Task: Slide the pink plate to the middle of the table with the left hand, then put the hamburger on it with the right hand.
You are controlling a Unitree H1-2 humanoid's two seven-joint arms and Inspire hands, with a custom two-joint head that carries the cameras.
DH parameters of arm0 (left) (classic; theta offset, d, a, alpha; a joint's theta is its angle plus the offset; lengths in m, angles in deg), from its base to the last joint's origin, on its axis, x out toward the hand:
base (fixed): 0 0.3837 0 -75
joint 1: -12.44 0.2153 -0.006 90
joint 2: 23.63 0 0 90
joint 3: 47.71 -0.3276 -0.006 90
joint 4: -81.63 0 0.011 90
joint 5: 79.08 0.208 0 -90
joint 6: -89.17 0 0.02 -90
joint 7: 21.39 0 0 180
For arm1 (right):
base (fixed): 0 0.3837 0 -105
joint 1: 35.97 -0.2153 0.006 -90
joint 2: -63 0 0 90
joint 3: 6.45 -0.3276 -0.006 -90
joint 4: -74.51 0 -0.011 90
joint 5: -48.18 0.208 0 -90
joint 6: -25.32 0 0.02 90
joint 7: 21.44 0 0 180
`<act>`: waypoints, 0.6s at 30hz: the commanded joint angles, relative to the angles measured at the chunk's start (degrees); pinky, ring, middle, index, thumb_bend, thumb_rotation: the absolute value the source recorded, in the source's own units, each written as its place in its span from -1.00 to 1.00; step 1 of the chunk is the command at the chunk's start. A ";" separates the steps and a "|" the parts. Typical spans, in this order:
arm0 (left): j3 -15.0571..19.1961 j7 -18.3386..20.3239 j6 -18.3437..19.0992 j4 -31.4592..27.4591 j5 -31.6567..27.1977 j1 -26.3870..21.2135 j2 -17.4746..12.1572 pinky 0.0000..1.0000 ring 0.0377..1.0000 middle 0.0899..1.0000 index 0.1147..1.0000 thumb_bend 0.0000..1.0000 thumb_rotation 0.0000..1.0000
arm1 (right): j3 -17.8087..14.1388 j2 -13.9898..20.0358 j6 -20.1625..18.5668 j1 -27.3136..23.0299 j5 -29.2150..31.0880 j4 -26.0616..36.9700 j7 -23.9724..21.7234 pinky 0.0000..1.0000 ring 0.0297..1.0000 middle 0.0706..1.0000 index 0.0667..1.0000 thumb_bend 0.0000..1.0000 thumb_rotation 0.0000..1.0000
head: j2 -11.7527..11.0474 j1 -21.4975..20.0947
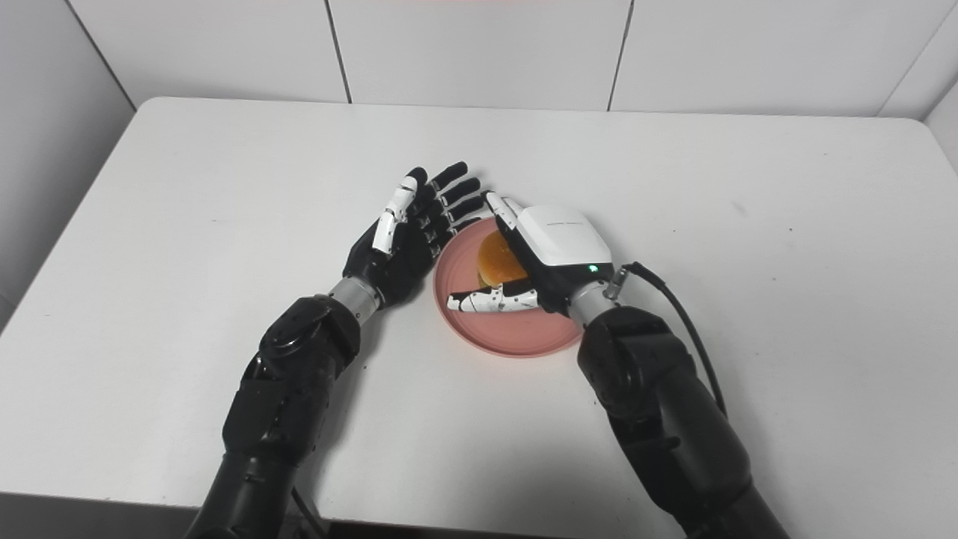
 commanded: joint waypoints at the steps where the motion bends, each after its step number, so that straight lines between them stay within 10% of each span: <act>1: 0.22 -1.60 5.46 2.85 0.85 2.96 -0.63 0.75 0.81 0.78 0.76 -0.16 1.00 | -0.88 -0.17 -0.01 -1.71 -0.57 3.27 -0.01 0.69 0.81 0.90 1.00 0.71 0.62 | 0.03 -0.05; 18: 0.38 -0.04 4.50 3.54 0.42 2.90 -1.01 0.77 0.77 0.77 0.76 -0.22 1.00 | -5.35 -0.97 -0.83 -3.35 0.59 14.89 -4.55 0.54 0.70 0.80 0.95 0.74 0.68 | -0.17 -0.70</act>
